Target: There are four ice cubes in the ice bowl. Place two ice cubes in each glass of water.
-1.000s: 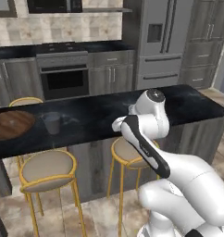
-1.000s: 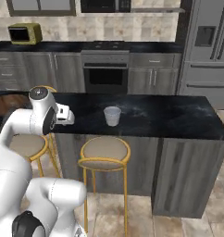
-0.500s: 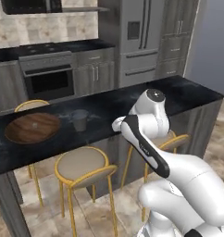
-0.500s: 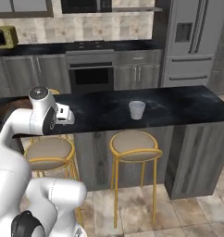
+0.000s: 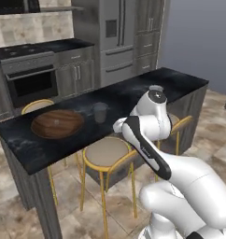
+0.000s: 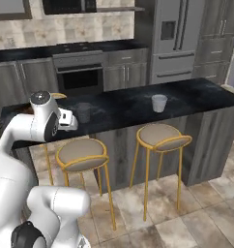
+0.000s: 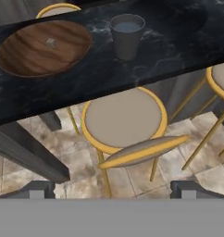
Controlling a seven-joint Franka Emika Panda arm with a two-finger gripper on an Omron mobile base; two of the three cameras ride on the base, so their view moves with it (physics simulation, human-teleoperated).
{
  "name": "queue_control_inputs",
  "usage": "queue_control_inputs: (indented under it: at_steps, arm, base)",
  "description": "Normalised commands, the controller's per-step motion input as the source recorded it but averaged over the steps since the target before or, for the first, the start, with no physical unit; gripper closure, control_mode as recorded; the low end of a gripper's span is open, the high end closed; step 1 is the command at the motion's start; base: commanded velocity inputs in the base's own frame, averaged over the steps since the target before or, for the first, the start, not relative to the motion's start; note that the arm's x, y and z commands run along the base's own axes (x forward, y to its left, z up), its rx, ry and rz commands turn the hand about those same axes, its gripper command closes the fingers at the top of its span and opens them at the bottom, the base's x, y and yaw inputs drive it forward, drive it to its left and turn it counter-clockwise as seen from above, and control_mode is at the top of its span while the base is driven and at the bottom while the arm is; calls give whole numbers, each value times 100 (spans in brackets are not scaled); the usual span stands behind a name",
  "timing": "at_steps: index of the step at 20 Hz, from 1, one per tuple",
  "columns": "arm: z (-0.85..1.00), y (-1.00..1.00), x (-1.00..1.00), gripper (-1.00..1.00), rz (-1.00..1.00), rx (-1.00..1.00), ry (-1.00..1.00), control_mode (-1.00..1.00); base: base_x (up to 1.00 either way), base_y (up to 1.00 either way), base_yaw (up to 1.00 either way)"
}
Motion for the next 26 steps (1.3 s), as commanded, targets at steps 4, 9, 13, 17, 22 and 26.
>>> queue_control_inputs:
  at_steps: [4,9,13,17,22,26]
  arm:
    - [0,0,0,-100,0,0,0,100]
    - [0,0,0,-100,0,0,0,100]
    - [0,0,0,-100,0,0,0,100]
    - [0,0,0,-100,0,0,0,100]
    - [0,40,34,-100,-8,-5,1,-100]
    - [-16,100,62,-100,-10,-12,5,-100]
  base:
    - [11,100,-38]
    - [69,100,-35]
    - [98,100,-27]
    - [100,100,-17]
    - [60,46,-15]
    - [0,0,0]
